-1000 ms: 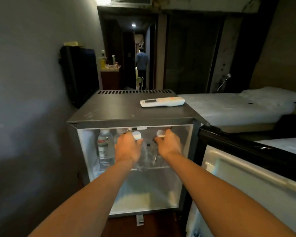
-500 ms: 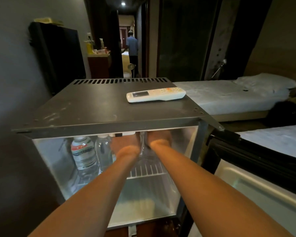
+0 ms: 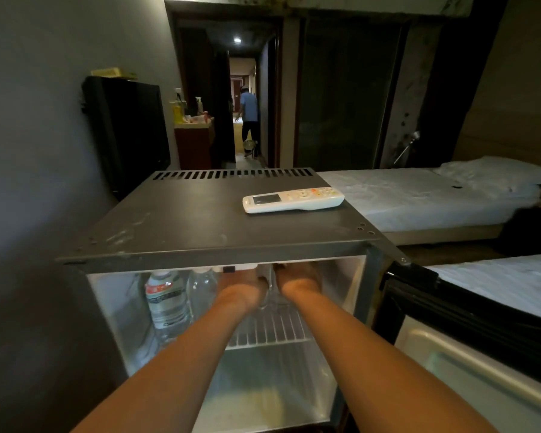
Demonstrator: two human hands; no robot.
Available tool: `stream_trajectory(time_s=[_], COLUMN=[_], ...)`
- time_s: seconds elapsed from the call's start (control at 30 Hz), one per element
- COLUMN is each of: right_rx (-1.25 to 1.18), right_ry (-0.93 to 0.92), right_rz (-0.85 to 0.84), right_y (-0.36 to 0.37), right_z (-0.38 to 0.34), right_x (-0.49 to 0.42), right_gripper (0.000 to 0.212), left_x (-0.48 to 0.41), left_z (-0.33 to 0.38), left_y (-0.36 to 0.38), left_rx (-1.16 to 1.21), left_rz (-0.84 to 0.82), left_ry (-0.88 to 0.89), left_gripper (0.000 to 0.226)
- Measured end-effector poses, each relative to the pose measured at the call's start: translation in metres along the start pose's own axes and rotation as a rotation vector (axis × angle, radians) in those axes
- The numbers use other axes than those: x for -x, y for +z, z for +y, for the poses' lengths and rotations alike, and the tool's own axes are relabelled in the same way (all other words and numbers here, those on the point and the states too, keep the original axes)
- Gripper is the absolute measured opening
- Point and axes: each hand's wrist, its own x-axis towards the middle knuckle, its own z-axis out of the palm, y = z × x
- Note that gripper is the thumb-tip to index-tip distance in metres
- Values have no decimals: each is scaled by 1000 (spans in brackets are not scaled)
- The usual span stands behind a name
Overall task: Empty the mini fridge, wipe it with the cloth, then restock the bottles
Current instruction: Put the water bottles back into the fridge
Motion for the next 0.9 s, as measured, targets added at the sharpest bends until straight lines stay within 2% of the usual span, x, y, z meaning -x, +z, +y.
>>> stream_trajectory(time_s=[0.13,0.23,0.33,0.5,0.6,0.67,0.8,0.9], right_rx=[-162,-143,-129,-31,39,82,103,146], right_ry=[126,95,49,-44,-126,-182,-251,-296], right_rz=[66,62,27,-147,-302,-408,-625,-702], right_y=[18,29,43,94,133,159,203,231], right_z=[1,-5,-15,-27,-30,-26,-20,-14], right_x=[37,75,112,174,214,238,276,292], right_gripper=[71,61,47,36,30,26,48,61], left_x=[50,93,129,190,222,241,276,292], left_z=[-22,-54,-104,-182,-221,-241,-276,-295], left_y=[-25,-45,-66,-82,-68,-54,-29,-16], left_rx=[169,189,68,-74,-150,-195,-225,-191], left_rz=[-162,-235,-194,-162,-185,-187,-214,-308], left_ry=[76,-9,-81,-222,-296,-344,-409,-467], left_gripper=[31,19,17,19,20,28,49,59])
